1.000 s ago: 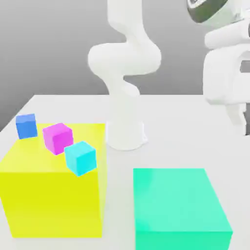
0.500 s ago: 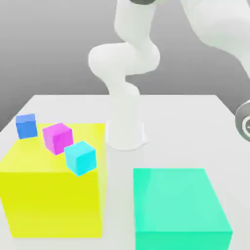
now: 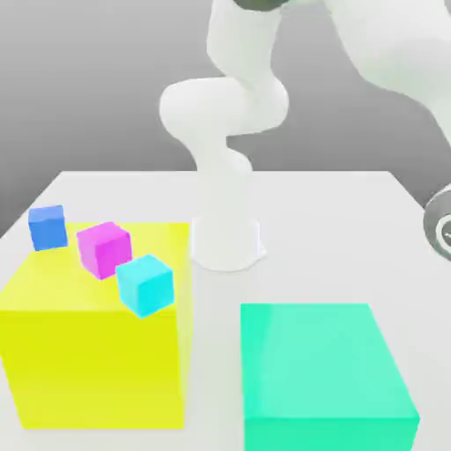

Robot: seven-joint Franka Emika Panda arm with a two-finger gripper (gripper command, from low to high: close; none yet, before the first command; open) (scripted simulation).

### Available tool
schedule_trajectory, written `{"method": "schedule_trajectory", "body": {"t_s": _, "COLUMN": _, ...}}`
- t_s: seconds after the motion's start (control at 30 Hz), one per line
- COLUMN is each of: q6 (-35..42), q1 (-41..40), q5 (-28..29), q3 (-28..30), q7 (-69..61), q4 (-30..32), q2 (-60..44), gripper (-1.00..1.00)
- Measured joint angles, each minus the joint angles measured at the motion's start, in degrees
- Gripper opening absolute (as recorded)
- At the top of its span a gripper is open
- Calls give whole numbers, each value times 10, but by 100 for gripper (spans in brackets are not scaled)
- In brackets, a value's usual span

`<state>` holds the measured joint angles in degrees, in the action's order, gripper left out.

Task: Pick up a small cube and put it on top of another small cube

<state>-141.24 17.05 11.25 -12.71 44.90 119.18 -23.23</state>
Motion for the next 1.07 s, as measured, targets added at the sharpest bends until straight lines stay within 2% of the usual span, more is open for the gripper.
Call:
{"method": "schedule_trajectory", "body": {"t_s": 0.23, "q6": 75, "q1": -79, "q5": -27, "q3": 67, "q7": -13, "q4": 65, "q2": 148, "gripper": -100}}
{"method": "schedule_trajectory", "body": {"t_s": 0.4, "q6": 130, "q1": -167, "q5": -41, "q3": 104, "q7": -19, "q4": 112, "q2": 252, "gripper": -100}}
{"method": "schedule_trajectory", "body": {"t_s": 0.77, "q6": 250, "q1": -282, "q5": -65, "q3": 207, "q7": -28, "q4": 215, "q2": 478, "gripper": -100}}
{"method": "schedule_trajectory", "body": {"t_s": 0.83, "q6": 243, "q1": -296, "q5": -67, "q3": 220, "q7": -29, "q4": 238, "q2": 495, "gripper": -100}}
{"method": "schedule_trajectory", "body": {"t_s": 0.93, "q6": 181, "q1": -302, "q5": -67, "q3": 226, "q7": -32, "q4": 282, "q2": 477, "gripper": -100}}
{"method": "schedule_trajectory", "body": {"t_s": 0.97, "q6": 167, "q1": -303, "q5": -67, "q3": 227, "q7": -32, "q4": 291, "q2": 471, "gripper": 100}}
{"method": "schedule_trajectory", "body": {"t_s": 1.07, "q6": 167, "q1": -303, "q5": -67, "q3": 227, "q7": -32, "q4": 291, "q2": 471, "gripper": 100}}
